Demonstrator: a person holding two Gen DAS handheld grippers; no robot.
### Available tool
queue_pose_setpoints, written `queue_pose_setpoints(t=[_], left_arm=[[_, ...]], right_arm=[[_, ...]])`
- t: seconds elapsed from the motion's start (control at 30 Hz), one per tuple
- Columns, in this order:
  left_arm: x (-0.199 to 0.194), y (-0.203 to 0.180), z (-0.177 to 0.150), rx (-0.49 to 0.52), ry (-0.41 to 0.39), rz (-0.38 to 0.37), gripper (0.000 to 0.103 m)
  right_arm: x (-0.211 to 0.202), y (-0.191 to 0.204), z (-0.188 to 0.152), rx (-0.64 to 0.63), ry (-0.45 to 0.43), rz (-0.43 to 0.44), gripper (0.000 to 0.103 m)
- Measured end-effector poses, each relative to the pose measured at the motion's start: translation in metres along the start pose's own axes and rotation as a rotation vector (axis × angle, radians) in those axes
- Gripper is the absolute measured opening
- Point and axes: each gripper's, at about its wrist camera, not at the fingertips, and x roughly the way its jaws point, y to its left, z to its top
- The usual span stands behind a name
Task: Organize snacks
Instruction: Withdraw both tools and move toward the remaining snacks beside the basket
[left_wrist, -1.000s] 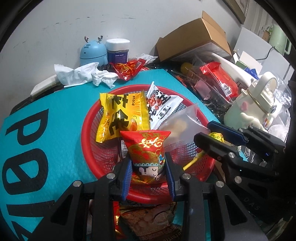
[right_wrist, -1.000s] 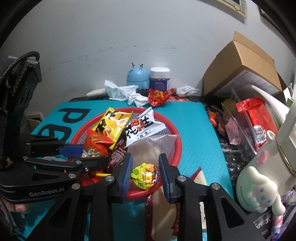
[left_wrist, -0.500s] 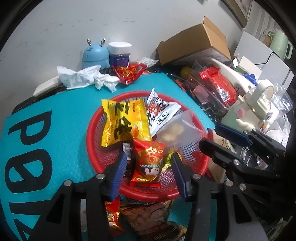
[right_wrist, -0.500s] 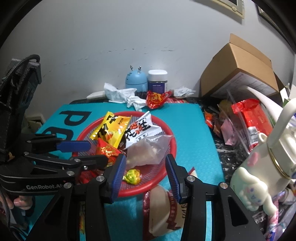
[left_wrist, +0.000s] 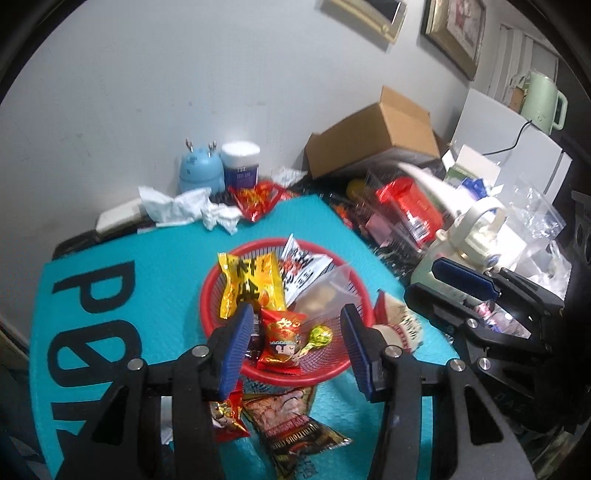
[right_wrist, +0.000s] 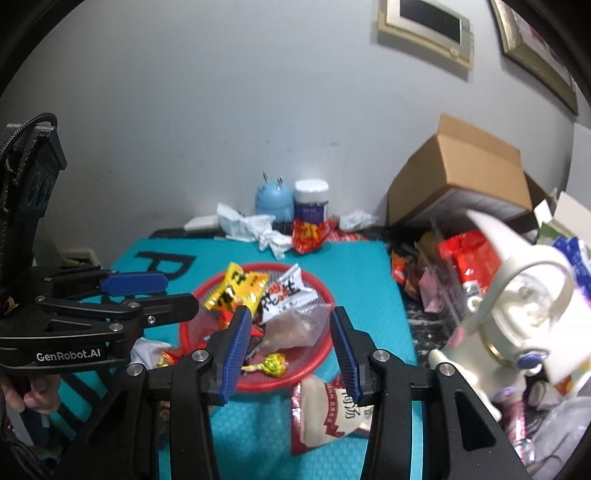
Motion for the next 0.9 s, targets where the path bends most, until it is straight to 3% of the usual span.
queue_pose_setpoints(t=[0.57, 0.8, 0.83, 0.9], left_arm=[[-0.108, -0.051, -0.010, 0.062, -0.151, 0.033, 0.048], [-0.135, -0.066, -0.027, 0.067, -0.172, 0.027, 0.049], [-0.137, -0.068, -0.030, 0.067, -0.171, 0.026, 0.050], [-0.143, -0.071, -0.038, 0.062, -0.172, 0.022, 0.070]], right_arm=[[-0.112, 0.018, 0.006, -0.018, -0.152, -0.022, 0.047], [-0.147, 0.025, -0.006, -0.027, -0.185, -0.020, 0.059], [-0.152, 0.027, -0.009, -0.030, -0.190, -0.020, 0.061], [-0.160, 0.030, -0.015, -0.033, -0.196, -0.019, 0.065]])
